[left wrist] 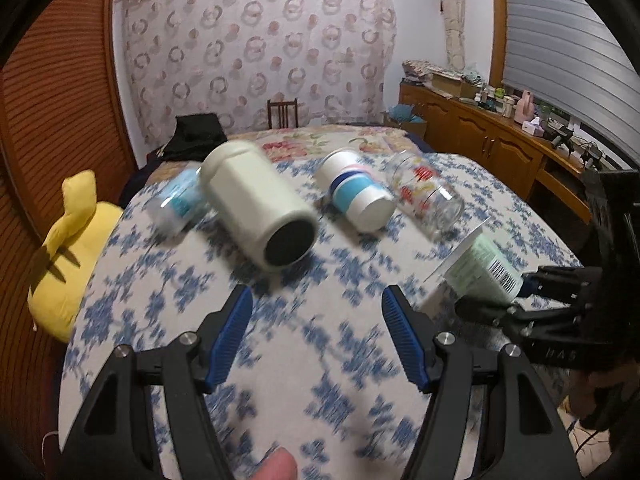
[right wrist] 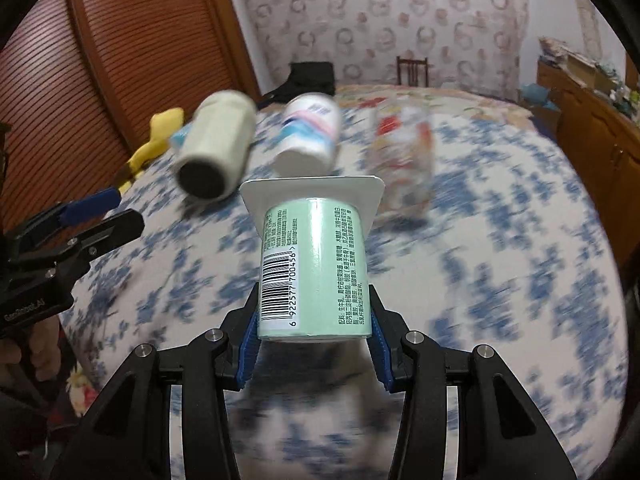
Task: Flip cup upright
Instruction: 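Lift the green yogurt cup and rotate it so the open rim faces up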
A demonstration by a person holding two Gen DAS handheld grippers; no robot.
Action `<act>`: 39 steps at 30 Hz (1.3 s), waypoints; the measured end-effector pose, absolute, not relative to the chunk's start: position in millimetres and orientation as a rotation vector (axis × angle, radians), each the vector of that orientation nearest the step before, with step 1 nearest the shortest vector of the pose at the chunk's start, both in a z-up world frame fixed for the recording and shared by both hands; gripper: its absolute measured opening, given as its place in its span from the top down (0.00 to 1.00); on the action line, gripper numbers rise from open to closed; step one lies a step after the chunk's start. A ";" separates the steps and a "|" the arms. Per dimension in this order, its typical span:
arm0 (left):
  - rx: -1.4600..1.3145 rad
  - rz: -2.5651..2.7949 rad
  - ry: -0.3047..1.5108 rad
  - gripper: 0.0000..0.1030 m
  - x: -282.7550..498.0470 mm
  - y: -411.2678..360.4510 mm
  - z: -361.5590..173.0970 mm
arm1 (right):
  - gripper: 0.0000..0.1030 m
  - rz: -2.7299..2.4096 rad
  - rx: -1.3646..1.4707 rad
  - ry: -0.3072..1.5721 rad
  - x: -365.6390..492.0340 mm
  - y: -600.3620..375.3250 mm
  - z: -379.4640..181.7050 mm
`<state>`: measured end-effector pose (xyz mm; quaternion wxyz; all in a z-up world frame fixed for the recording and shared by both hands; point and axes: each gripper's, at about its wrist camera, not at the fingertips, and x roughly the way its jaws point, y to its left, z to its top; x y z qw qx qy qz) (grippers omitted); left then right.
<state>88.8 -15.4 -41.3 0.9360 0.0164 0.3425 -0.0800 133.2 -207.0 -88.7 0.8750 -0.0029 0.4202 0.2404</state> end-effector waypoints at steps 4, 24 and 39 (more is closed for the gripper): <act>0.008 -0.179 0.734 0.35 82.0 -4.1 -43.9 | 0.54 0.514 0.008 0.892 124.8 -182.4 -95.0; -0.132 -0.412 1.089 0.35 109.7 -71.3 -44.0 | 0.40 0.411 -0.037 0.787 80.7 -263.8 -68.6; -0.125 -0.301 1.265 0.37 155.0 -93.0 -74.2 | 0.40 0.397 0.030 0.768 77.3 -288.4 -73.1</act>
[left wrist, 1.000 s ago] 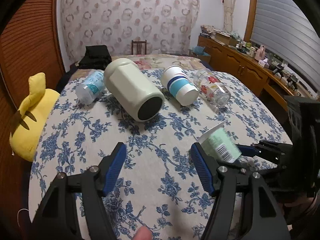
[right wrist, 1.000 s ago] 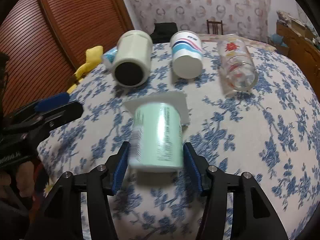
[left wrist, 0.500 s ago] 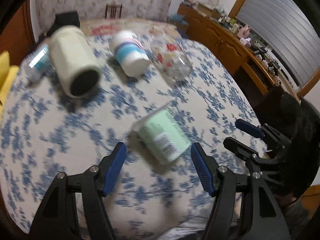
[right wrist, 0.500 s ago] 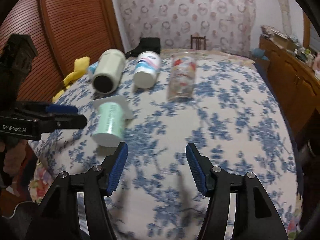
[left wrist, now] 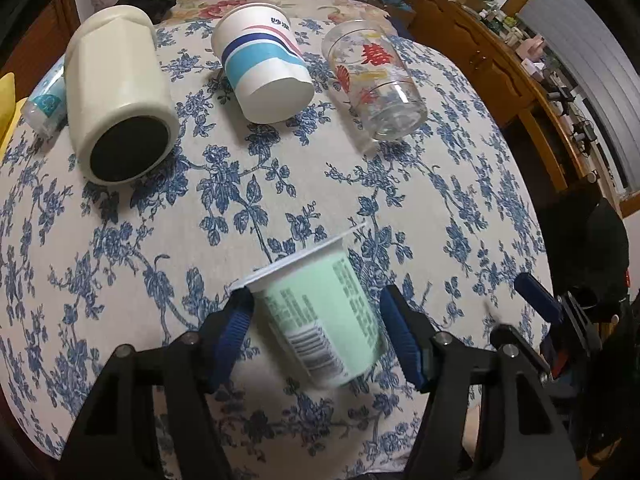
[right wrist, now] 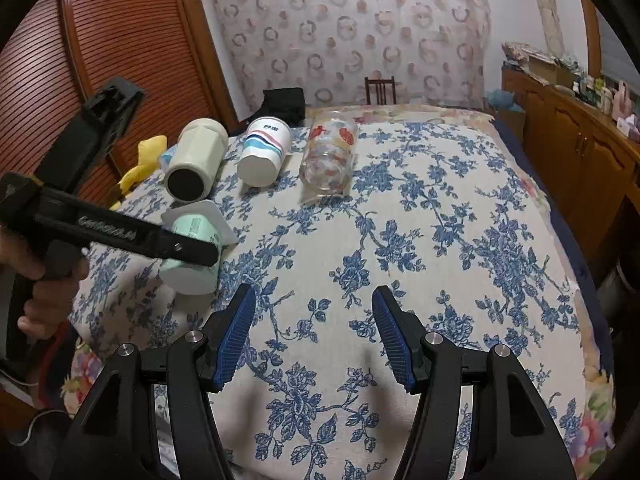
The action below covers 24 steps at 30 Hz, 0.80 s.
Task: Flip cup upright
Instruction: 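Lift the green yogurt cup and rotate it so the open rim faces up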
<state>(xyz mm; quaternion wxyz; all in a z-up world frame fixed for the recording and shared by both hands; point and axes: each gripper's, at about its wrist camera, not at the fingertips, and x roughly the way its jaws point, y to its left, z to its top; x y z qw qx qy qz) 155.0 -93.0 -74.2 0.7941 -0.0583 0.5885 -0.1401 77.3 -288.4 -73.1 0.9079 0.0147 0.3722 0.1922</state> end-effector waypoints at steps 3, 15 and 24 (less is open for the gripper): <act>-0.110 -0.291 1.261 0.38 160.3 -93.4 -75.0 | 0.40 0.398 0.029 0.775 77.5 -286.2 -76.6; -0.006 -0.357 0.970 0.50 167.6 -91.8 -47.5 | 0.40 0.395 0.048 0.798 80.3 -283.7 -88.3; 0.063 -0.332 0.824 0.51 176.5 -98.5 -64.7 | 0.40 0.385 0.031 0.812 76.9 -278.7 -97.4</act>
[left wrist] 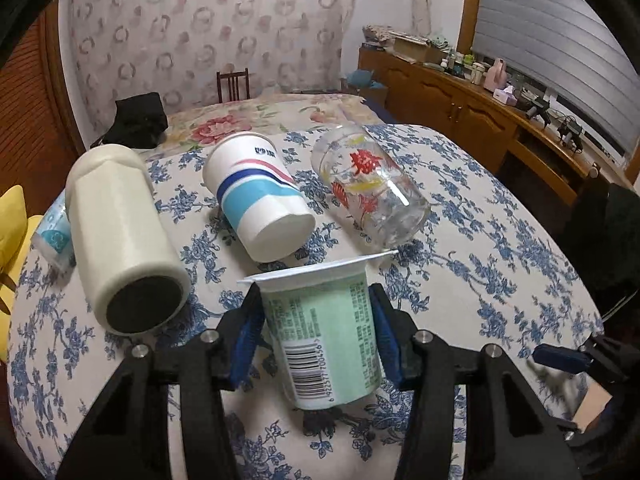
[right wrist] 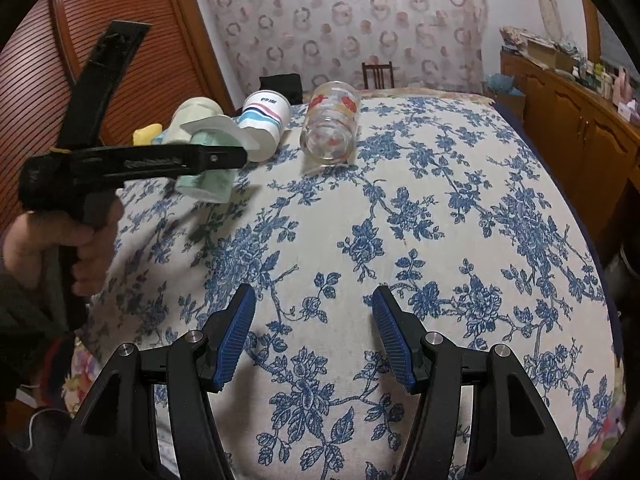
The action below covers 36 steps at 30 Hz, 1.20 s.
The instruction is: Flip cup upright
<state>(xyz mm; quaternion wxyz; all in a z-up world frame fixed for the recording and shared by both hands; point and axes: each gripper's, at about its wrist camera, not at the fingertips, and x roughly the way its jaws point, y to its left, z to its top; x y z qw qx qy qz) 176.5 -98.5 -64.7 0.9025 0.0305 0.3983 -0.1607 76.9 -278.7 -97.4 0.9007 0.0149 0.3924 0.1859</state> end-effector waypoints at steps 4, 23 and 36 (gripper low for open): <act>0.095 -0.324 0.805 0.52 165.7 -101.3 -70.0 | 0.40 0.386 0.018 0.807 72.3 -276.7 -98.2; 0.082 -0.285 0.757 0.55 86.0 -87.1 -83.0 | 0.40 0.385 0.062 0.804 66.6 -281.9 -100.2; 0.076 -0.287 0.784 0.51 75.2 -83.7 -84.0 | 0.40 0.400 0.040 0.805 64.6 -271.4 -99.2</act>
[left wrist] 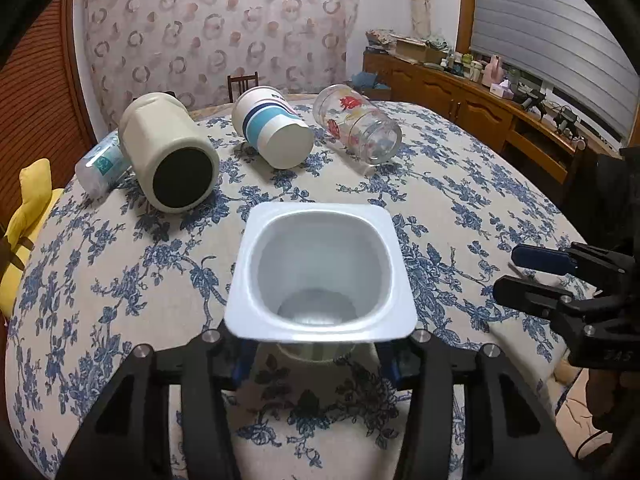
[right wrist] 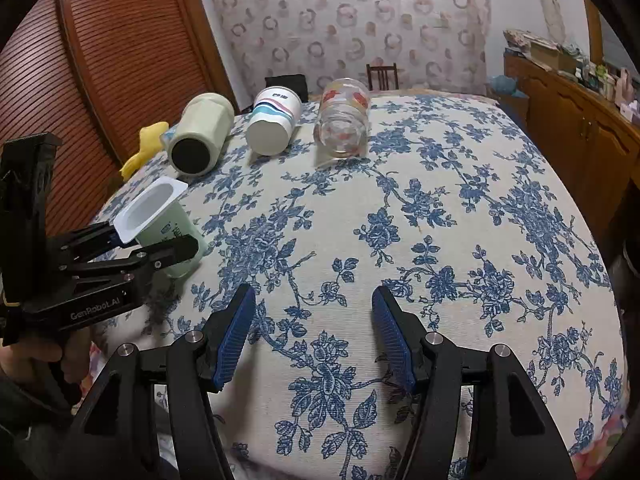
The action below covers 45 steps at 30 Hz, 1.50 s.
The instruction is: Flip cup upright
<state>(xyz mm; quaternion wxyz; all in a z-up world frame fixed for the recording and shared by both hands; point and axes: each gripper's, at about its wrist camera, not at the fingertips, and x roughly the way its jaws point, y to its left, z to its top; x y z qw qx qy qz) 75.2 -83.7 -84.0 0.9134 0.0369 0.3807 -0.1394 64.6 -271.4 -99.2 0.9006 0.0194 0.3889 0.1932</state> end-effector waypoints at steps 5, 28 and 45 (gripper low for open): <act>0.078 -0.284 0.775 0.48 67.2 -79.9 -80.0 | 0.40 0.404 0.031 0.807 63.5 -266.5 -98.4; 0.034 -0.287 0.790 0.52 71.5 -41.3 -89.0 | 0.40 0.428 -0.020 0.805 61.8 -233.6 -99.0; 0.010 -0.252 0.734 0.52 55.5 -33.3 -71.0 | 0.40 0.421 -0.030 0.775 57.2 -231.7 -88.4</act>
